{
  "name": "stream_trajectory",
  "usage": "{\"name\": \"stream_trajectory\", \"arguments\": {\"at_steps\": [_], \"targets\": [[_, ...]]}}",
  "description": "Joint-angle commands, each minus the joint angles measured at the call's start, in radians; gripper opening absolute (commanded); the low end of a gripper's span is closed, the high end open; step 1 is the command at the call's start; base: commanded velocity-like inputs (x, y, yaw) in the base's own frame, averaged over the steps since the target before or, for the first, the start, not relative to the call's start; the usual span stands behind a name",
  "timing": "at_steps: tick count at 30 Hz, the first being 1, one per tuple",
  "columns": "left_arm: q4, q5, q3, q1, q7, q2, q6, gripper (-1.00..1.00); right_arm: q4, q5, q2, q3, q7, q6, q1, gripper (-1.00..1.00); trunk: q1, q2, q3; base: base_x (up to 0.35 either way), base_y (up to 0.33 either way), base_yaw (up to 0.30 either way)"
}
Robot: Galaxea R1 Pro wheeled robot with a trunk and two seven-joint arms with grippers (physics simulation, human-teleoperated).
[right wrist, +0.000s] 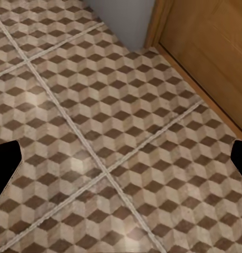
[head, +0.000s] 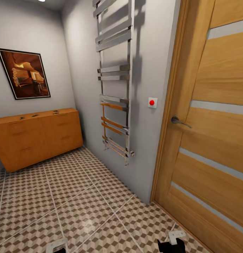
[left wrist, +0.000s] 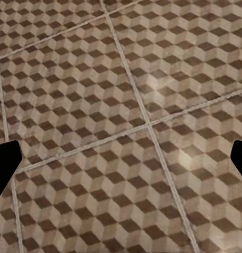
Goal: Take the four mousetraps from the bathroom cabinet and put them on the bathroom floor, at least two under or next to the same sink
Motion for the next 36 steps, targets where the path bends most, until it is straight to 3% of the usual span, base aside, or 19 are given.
{"name": "stream_trajectory", "arguments": {"at_steps": [1,9,36], "targets": [[0.001,0.0,0.002,-0.001,0.0,0.0,-0.003,1.0,0.0,0.01,0.0,0.0,0.0,-0.002,-0.001,1.0,0.001,0.0,-0.001,0.311,0.158,0.013],[0.001,0.0,0.003,-0.001,-0.001,0.001,-0.003,1.0,0.0,0.01,0.0,0.0,0.0,-0.002,-0.001,1.0,0.001,0.0,-0.001,0.3,0.192,0.157],[0.002,0.0,0.003,-0.001,-0.001,-0.001,-0.003,1.0,0.0,0.009,0.0,0.0,0.0,-0.002,-0.001,1.0,0.001,0.0,-0.001,0.316,0.137,0.292]]}}
